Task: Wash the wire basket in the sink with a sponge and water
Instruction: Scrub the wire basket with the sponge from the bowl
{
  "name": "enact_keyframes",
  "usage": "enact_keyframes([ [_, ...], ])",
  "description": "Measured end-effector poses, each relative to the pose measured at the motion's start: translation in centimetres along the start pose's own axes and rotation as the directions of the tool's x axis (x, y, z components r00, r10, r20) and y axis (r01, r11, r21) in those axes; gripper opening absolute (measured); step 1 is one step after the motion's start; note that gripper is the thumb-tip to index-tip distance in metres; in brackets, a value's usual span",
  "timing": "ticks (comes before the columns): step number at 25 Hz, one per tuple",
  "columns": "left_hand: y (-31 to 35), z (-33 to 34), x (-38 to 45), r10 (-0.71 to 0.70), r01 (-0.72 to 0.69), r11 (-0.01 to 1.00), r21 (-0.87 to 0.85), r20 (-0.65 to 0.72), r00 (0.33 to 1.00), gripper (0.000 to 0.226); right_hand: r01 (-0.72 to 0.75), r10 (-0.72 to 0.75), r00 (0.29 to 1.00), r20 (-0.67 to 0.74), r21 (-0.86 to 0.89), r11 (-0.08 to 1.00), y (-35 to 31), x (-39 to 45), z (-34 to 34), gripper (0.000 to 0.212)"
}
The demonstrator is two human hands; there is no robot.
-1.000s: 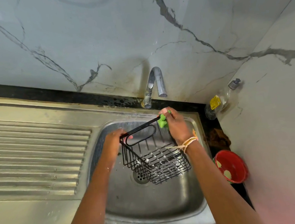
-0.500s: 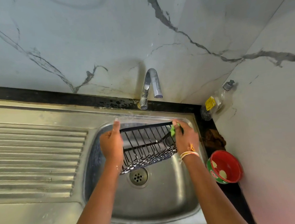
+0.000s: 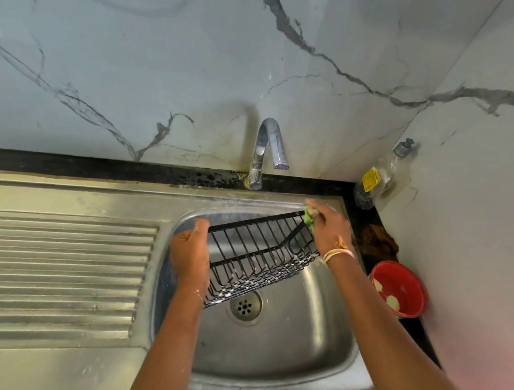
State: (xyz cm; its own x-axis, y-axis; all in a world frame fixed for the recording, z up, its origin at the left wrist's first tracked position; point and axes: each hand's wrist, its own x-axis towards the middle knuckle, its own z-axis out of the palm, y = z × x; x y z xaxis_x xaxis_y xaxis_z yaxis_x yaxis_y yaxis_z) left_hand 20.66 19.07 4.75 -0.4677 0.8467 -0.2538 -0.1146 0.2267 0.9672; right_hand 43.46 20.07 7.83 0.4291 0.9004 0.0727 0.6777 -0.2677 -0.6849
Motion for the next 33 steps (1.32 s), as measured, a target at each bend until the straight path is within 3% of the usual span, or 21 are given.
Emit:
enact_keyframes([
  [1, 0.1, 0.6, -0.5, 0.008, -0.007, 1.0, 0.016, -0.018, 1.0, 0.042, 0.022, -0.022, 1.0, 0.008, 0.042, 0.999, -1.1, -1.0, 1.1, 0.03],
  [3, -0.1, 1.7, -1.5, 0.004, -0.005, 1.0, -0.01, -0.038, 0.999, 0.049, 0.259, -0.271, 0.951, 0.151, 0.094, 0.961, -4.8, -5.6, 3.5, 0.033],
  [5, -0.1, 1.9, -1.3, -0.023, 0.021, 0.998, -0.056, -0.046, 0.999, 0.05, 0.575, -0.596, 0.768, 0.235, 0.158, 0.803, -6.2, -9.4, 4.2, 0.035],
  [6, 0.1, 1.8, -1.0, -0.037, 0.034, 0.997, -0.071, -0.046, 0.998, 0.05, 0.626, -0.647, 0.72, 0.251, 0.168, 0.761, -6.0, -8.9, 3.5, 0.034],
  [8, 0.2, 1.0, -0.4, -0.039, 0.038, 0.997, -0.073, -0.012, 0.999, 0.049, 0.466, -0.467, 0.862, 0.196, 0.055, 0.883, -3.9, -4.6, 1.6, 0.03],
  [10, 0.1, 0.4, 0.2, -0.032, 0.034, 0.995, -0.097, 0.018, 0.999, 0.042, 0.147, -0.149, 0.987, 0.057, 0.038, 0.988, -0.9, -0.1, -0.2, 0.028],
  [12, -0.8, 0.2, 1.1, -0.091, 0.095, 0.981, -0.169, 0.03, 0.995, 0.028, -0.098, 0.081, 0.995, 0.066, 0.323, 0.941, 1.1, 2.3, -0.9, 0.02],
  [13, -1.4, 0.0, 1.5, -0.159, 0.169, 0.956, -0.239, 0.06, 0.985, 0.024, -0.219, 0.154, 0.974, 0.166, 0.512, 0.831, 1.6, 3.1, -0.7, 0.017],
  [15, -2.8, -0.5, 2.0, -0.243, 0.27, 0.905, -0.329, 0.122, 0.962, 0.025, -0.428, 0.27, 0.902, 0.338, 0.605, 0.672, 1.2, 3.9, -0.6, 0.018],
  [17, -3.3, -0.7, 2.3, -0.233, 0.252, 0.929, -0.269, 0.101, 0.967, 0.026, -0.396, 0.244, 0.912, 0.331, 0.551, 0.735, -0.3, 3.9, -0.3, 0.021],
  [20, -3.4, -0.5, 3.0, -0.253, 0.228, 0.956, 0.185, 0.125, 0.959, 0.034, -0.174, 0.121, 0.982, 0.142, 0.458, 0.872, -3.9, 3.0, 0.0, 0.029],
  [22, -2.6, 0.6, 2.0, -0.243, 0.108, 0.883, 0.457, 0.248, 0.938, 0.041, -0.052, 0.014, 0.993, 0.116, 0.333, 0.942, -5.8, 1.9, 0.6, 0.024],
  [23, -1.7, 1.9, 1.0, -0.176, 0.005, 0.883, 0.469, 0.32, 0.931, 0.045, 0.022, -0.053, 0.988, 0.147, 0.205, 0.979, -6.6, 1.1, 1.2, 0.024],
  [25, 0.9, 5.0, -1.9, 0.021, -0.137, 0.948, 0.286, 0.375, 0.927, 0.047, 0.265, -0.251, 0.943, 0.22, -0.036, 0.964, -7.8, -1.1, 2.3, 0.023],
  [26, 1.8, 6.0, -2.7, 0.066, -0.123, 0.98, 0.158, 0.326, 0.943, 0.046, 0.37, -0.343, 0.909, 0.237, -0.081, 0.925, -7.9, -2.0, 2.9, 0.02],
  [28, 2.7, 6.5, -2.1, -0.018, 0.016, 1.0, 0.015, 0.165, 0.986, 0.044, 0.472, -0.451, 0.859, 0.241, -0.034, 0.881, -7.1, -2.6, 2.6, 0.017],
  [29, 2.7, 6.0, -1.4, -0.074, 0.077, 0.997, -0.018, 0.12, 0.99, 0.043, 0.482, -0.463, 0.854, 0.237, -0.026, 0.876, -6.2, -2.3, 1.5, 0.017],
  [31, 2.4, 4.8, -0.9, -0.171, 0.182, 0.977, -0.113, 0.099, 0.98, 0.038, 0.385, -0.369, 0.913, 0.173, -0.067, 0.92, -4.0, -0.6, -0.7, 0.023],
  [33, 2.3, 4.7, -1.2, -0.165, 0.168, 0.973, -0.159, 0.029, 0.986, 0.041, 0.319, -0.305, 0.942, 0.14, -0.092, 0.943, -3.7, -0.8, -0.4, 0.029],
])
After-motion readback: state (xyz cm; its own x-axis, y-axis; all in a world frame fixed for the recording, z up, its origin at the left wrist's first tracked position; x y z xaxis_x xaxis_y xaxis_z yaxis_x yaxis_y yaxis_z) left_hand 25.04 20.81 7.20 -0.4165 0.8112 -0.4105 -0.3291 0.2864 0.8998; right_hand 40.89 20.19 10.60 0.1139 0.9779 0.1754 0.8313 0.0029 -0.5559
